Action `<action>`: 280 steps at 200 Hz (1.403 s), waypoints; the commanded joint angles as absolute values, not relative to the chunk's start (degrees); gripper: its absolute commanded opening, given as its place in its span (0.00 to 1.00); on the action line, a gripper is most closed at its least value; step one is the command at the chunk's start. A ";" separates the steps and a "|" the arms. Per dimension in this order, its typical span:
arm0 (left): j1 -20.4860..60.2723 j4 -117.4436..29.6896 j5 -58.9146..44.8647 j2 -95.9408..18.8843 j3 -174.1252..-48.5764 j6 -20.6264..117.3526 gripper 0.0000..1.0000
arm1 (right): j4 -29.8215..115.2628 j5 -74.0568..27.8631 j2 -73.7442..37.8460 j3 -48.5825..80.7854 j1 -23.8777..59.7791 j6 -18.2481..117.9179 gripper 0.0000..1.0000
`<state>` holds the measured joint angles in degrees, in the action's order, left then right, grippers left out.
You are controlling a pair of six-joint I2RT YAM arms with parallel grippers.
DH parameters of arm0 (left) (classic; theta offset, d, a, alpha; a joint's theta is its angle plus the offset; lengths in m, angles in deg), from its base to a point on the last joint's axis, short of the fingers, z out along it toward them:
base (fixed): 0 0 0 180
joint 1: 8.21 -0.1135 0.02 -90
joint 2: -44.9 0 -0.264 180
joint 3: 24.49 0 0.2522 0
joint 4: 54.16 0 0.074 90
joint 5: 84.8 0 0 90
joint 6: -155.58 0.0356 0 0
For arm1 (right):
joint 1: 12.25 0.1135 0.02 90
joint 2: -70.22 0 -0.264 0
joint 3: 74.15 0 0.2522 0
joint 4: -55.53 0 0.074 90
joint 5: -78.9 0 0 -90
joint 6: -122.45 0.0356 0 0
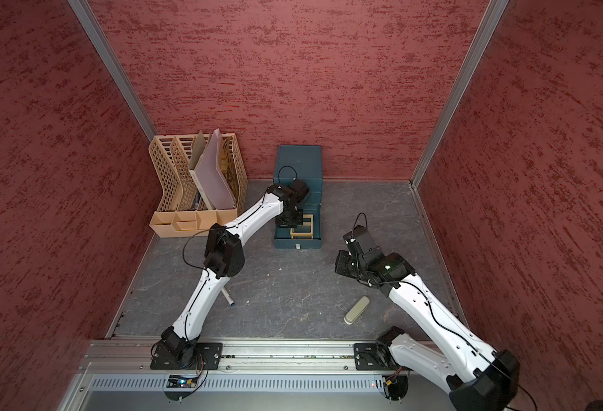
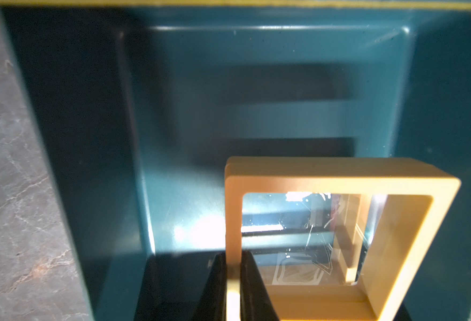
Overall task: Place the brooch boxes into the drawer by color
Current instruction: Place the brooch box in the drawer.
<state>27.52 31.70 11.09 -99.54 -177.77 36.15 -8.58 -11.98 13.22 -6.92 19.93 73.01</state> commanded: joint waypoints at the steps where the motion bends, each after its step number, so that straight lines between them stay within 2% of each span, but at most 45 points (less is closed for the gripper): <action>1: 28.01 32.46 10.99 -101.53 -179.17 37.24 0.00 | -7.45 -12.47 14.07 -7.65 20.53 73.50 0.27; 176: 28.18 32.90 11.89 -102.32 -179.05 37.39 0.00 | -7.45 -12.36 14.05 -7.61 20.50 73.29 0.27; 185: 28.16 32.89 11.97 -102.12 -179.05 37.37 0.09 | -7.45 -12.40 14.05 -7.73 20.53 73.23 0.27; 199: 28.18 32.88 12.15 -101.59 -179.05 37.20 0.29 | -7.36 -12.41 13.97 -7.72 20.53 73.23 0.28; 216: 28.35 32.69 12.54 -100.39 -179.05 37.02 0.44 | -7.19 -12.46 13.88 -7.73 20.48 73.25 0.29; 236: 28.62 32.29 13.13 -98.37 -179.05 36.73 0.49 | -7.10 -12.57 13.70 -7.59 20.48 73.22 0.29; 280: 29.27 31.69 14.21 -92.58 -178.96 35.56 0.51 | -6.85 -12.68 13.70 -7.65 20.47 73.32 0.30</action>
